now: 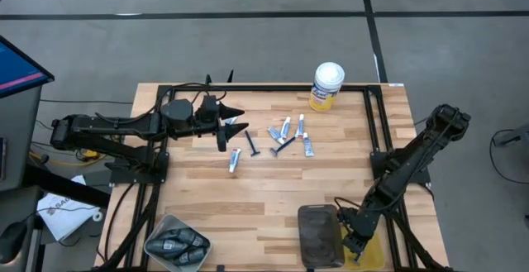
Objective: Pick & Place Travel size toiletries
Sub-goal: Put the razor into the yellow bin
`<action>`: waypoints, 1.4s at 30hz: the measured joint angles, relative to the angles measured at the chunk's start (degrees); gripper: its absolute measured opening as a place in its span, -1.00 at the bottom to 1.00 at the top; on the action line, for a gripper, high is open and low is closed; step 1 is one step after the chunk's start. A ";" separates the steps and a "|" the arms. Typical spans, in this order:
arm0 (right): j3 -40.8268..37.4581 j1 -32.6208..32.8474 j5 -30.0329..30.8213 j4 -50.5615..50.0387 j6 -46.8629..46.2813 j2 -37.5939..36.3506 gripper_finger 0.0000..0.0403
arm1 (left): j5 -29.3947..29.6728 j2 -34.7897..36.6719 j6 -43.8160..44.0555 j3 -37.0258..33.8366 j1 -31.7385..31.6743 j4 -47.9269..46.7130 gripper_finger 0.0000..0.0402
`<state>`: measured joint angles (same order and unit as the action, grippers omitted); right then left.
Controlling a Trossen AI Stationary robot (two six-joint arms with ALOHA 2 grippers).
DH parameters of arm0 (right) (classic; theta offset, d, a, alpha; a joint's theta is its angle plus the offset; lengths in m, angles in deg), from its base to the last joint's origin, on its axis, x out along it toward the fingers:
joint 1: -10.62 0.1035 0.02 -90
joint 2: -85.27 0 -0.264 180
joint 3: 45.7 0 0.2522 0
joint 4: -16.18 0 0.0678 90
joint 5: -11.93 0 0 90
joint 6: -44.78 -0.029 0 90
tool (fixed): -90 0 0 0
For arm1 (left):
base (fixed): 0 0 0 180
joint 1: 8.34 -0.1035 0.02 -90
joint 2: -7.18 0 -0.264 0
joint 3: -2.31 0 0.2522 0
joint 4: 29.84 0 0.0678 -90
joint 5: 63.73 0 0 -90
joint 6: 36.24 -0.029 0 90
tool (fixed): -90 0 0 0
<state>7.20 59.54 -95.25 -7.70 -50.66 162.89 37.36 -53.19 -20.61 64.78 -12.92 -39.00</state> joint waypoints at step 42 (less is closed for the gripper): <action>0.00 -4.89 15.93 -8.73 11.36 -22.20 -0.29 | -2.51 -28.25 18.83 0.07 -8.52 -13.64 0.20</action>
<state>7.20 54.65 -79.32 -16.43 -39.29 140.69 34.85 -81.44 -1.77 64.85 -21.44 -52.64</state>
